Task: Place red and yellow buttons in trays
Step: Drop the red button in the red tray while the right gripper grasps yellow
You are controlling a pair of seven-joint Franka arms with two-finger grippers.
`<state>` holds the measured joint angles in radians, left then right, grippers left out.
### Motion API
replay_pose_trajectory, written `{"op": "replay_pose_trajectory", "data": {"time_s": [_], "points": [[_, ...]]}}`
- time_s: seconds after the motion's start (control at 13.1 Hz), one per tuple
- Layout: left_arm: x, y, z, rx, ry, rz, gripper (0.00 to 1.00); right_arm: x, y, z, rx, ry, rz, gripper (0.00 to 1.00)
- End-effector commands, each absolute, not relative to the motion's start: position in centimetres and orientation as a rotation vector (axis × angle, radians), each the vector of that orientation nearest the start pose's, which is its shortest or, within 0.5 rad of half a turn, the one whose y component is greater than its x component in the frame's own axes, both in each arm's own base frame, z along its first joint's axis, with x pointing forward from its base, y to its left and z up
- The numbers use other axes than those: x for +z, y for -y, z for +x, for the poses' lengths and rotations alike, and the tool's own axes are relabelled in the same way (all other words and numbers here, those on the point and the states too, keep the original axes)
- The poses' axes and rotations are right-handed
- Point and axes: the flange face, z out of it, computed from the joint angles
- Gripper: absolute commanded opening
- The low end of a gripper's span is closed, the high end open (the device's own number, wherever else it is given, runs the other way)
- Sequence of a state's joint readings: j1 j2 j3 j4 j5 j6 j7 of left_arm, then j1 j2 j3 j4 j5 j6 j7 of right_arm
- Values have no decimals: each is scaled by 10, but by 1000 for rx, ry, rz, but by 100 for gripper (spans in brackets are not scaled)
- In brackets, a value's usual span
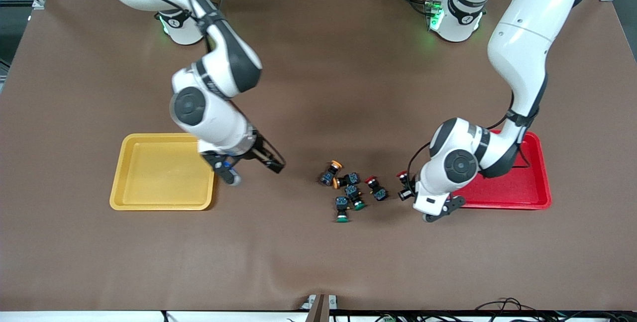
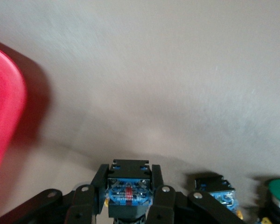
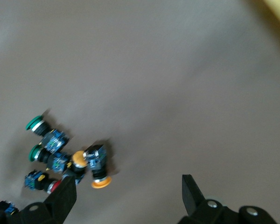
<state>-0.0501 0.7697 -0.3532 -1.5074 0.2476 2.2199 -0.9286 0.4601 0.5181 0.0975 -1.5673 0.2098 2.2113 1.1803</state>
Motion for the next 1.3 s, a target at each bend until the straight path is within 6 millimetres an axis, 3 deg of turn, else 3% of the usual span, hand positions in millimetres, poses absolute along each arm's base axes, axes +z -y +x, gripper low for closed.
{"op": "replay_pose_trajectory", "data": {"time_s": [0.0,0.23,0.53,0.76,0.92,1.07,1.14,1.22], "points": [[266,200,674,33,652,-3051,0,328,-423,592,93,-1041,-2660,100],[271,136,679,115,494,-3049,0,293,-474,582,53,-1025,-2656,100],[264,48,690,142,380,-3077,0,262,-498,570,-5,-964,-2667,100],[249,-8,691,163,276,-3106,0,225,-516,563,-86,-904,-2697,100],[237,-27,688,173,214,-3116,0,208,-531,567,-134,-933,-2691,100],[211,-52,682,172,130,-3084,0,197,-540,565,-163,-920,-2704,100],[204,-62,681,152,91,-3057,0,195,-542,562,-166,-907,-2716,97],[196,-71,678,161,47,-3039,0,194,-541,561,-167,-898,-2730,81]]}}
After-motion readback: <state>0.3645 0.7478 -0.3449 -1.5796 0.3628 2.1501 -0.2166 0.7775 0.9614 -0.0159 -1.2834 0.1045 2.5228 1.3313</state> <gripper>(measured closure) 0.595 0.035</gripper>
